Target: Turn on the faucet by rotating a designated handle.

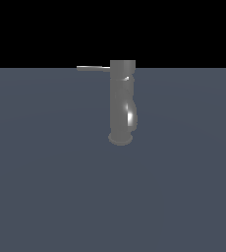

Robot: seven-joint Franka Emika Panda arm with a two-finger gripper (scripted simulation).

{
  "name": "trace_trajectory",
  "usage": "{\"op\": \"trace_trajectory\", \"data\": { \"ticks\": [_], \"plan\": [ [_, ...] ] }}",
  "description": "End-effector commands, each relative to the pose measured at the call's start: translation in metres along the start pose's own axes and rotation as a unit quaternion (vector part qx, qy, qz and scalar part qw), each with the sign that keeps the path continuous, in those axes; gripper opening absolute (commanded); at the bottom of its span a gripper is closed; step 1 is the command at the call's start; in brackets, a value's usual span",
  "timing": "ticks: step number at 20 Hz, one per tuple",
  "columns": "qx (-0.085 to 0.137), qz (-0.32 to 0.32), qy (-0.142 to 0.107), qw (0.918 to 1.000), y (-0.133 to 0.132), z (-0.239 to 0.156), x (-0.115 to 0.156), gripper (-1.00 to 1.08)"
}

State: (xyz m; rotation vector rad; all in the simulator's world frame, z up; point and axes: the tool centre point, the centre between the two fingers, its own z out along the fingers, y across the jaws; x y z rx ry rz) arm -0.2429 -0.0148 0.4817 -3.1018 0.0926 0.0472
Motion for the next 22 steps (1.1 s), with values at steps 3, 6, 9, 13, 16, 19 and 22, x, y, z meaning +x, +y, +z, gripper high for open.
{"op": "trace_trajectory", "data": {
  "ticks": [3,6,9,13,16,19,22],
  "plan": [
    [0.0,-0.001,-0.002,1.0,-0.001,0.0,0.0,-1.0],
    [-0.001,-0.003,-0.011,0.9999,-0.007,0.002,0.0,-1.0],
    [-0.003,-0.006,-0.02,0.9998,-0.012,0.004,-0.001,-1.0],
    [-0.003,-0.006,-0.02,0.9998,-0.012,0.004,-0.001,-1.0],
    [-0.001,-0.002,-0.02,0.9998,-0.013,0.004,0.002,-1.0],
    [0.001,0.007,-0.02,0.9998,-0.014,0.004,0.006,-1.0],
    [0.005,0.022,-0.02,0.9995,-0.015,0.005,0.014,-1.0]
  ]
}}
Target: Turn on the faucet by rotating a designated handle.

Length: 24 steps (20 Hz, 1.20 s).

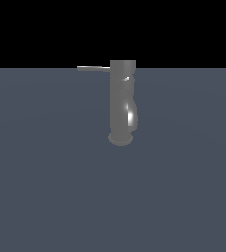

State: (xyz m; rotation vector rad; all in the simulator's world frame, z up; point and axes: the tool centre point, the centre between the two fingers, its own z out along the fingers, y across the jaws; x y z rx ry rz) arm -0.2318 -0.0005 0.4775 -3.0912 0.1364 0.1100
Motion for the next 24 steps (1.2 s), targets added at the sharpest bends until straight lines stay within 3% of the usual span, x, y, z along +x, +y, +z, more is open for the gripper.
{"op": "trace_trajectory", "data": {
  "ticks": [1,8,13,19,24],
  "plan": [
    [0.004,0.013,0.0,0.9999,-0.002,0.0,0.007,-1.0],
    [0.018,0.07,-0.003,0.9973,-0.009,0.002,0.037,-1.0],
    [0.03,0.129,-0.007,0.9912,-0.016,0.007,0.067,-1.0],
    [0.039,0.203,-0.012,0.9783,-0.026,0.017,0.105,-1.0],
    [0.043,0.265,-0.016,0.963,-0.035,0.028,0.136,-1.0]
  ]
}}
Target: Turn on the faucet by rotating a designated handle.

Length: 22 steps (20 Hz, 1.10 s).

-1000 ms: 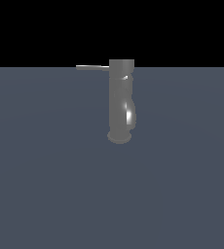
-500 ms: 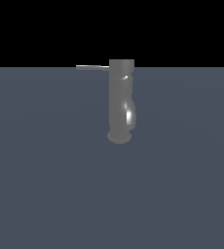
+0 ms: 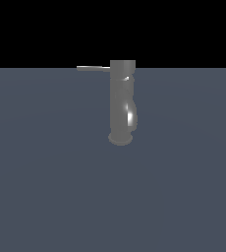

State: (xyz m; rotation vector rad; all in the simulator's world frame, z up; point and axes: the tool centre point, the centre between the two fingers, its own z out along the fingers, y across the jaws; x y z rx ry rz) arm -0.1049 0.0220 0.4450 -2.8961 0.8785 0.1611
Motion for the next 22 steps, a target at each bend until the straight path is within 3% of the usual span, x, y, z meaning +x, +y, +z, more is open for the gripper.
{"op": "trace_trajectory", "data": {
  "ticks": [1,11,22],
  "plan": [
    [0.002,0.033,-0.001,0.9995,-0.011,0.006,0.012,-1.0],
    [0.002,0.163,0.003,0.9867,-0.054,0.039,0.057,-1.0],
    [-0.003,0.3,0.022,0.9537,-0.101,0.083,0.101,-1.0]
  ]
}}
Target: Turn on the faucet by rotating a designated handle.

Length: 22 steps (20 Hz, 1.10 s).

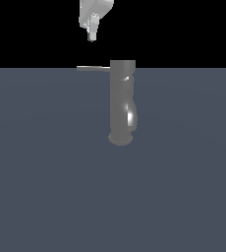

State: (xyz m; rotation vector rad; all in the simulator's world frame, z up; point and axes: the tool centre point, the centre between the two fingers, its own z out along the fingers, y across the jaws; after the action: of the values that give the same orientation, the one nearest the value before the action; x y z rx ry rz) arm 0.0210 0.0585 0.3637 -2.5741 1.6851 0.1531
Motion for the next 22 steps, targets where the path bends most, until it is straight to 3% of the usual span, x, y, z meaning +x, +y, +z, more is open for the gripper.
{"op": "trace_trajectory", "data": {
  "ticks": [1,12,22],
  "plan": [
    [0.0,0.032,0.006,0.9995,-0.014,0.011,0.002,-1.0],
    [0.007,0.152,0.039,0.9876,-0.065,0.058,0.005,-1.0],
    [0.013,0.198,0.056,0.9786,-0.085,0.078,0.004,-1.0]
  ]
}}
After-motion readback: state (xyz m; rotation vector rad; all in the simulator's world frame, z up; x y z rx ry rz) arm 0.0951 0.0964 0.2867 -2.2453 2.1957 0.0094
